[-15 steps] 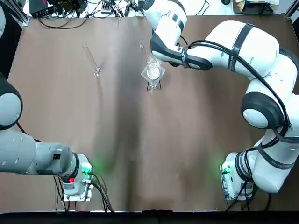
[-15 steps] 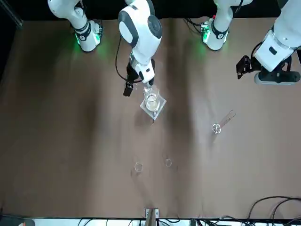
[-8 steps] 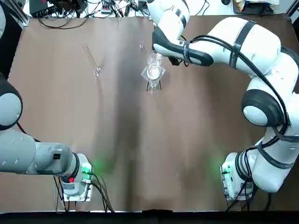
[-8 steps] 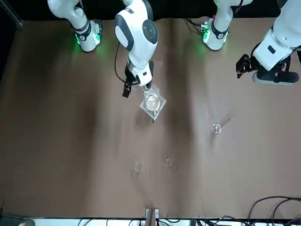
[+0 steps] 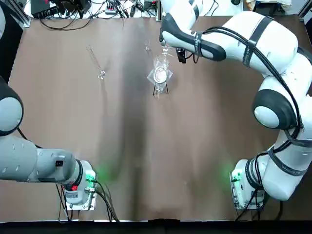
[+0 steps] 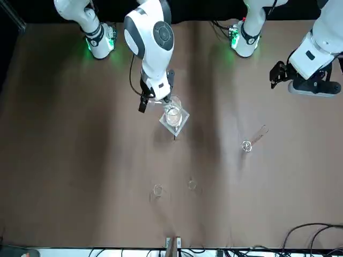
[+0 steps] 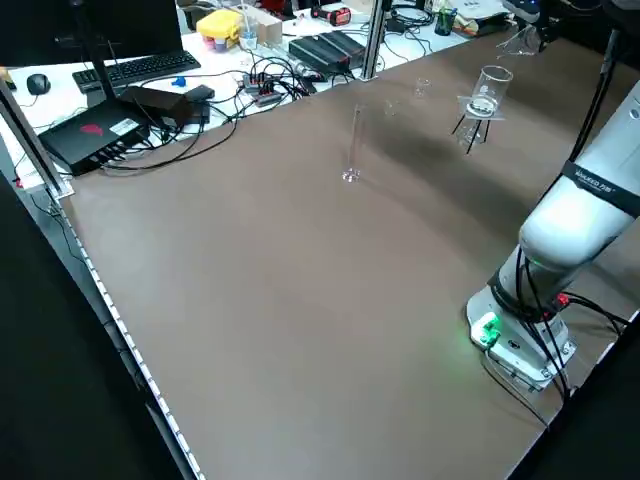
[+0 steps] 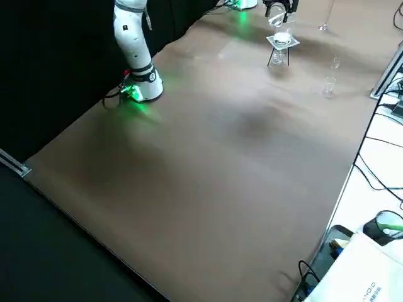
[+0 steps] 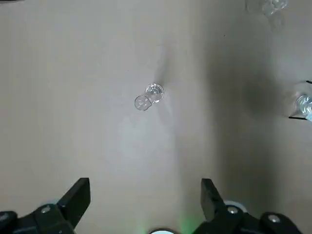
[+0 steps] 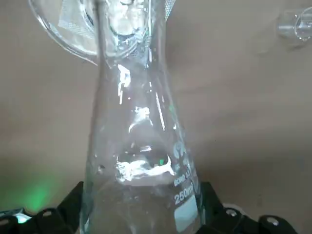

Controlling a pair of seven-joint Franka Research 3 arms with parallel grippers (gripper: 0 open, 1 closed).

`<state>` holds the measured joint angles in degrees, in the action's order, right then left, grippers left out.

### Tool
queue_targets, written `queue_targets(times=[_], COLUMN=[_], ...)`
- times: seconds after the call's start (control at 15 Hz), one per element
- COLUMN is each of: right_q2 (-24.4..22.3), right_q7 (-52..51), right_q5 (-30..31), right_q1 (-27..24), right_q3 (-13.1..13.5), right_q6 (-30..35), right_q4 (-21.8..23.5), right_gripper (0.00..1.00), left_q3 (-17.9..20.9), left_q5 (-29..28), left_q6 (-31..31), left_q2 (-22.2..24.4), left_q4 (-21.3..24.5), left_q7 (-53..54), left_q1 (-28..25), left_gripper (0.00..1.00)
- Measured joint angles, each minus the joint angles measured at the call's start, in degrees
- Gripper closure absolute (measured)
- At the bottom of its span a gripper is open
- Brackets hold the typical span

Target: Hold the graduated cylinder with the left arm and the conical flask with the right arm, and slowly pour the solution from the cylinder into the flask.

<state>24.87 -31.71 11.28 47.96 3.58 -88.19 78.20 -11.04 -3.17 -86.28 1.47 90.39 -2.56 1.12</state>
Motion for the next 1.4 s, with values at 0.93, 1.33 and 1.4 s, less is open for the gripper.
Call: queue_targets(times=[0.93, 1.33, 1.4], right_q2=[-1.84, -4.52, -4.85], right_q7=[-11.1, -23.35, -25.62], right_q5=[-17.9, -23.36, -23.94], right_q1=[-9.98, -19.39, -20.96], right_q3=[0.14, 0.25, 0.26], right_q6=[-3.56, -2.25, -2.08], right_q4=[-1.36, 0.32, 0.89], right_gripper=[0.04, 0.04, 0.04], left_q3=[-3.09, -3.35, -3.34], left_q5=[-3.52, -4.58, -4.58], left_q6=[2.22, 2.24, 2.24], left_q2=[1.67, 1.84, 1.84], left_q4=[0.05, 0.05, 0.06], left_q7=[3.12, 3.12, 3.13], left_q1=[1.04, 0.95, 0.93], left_gripper=[0.0, 0.0, 0.0])
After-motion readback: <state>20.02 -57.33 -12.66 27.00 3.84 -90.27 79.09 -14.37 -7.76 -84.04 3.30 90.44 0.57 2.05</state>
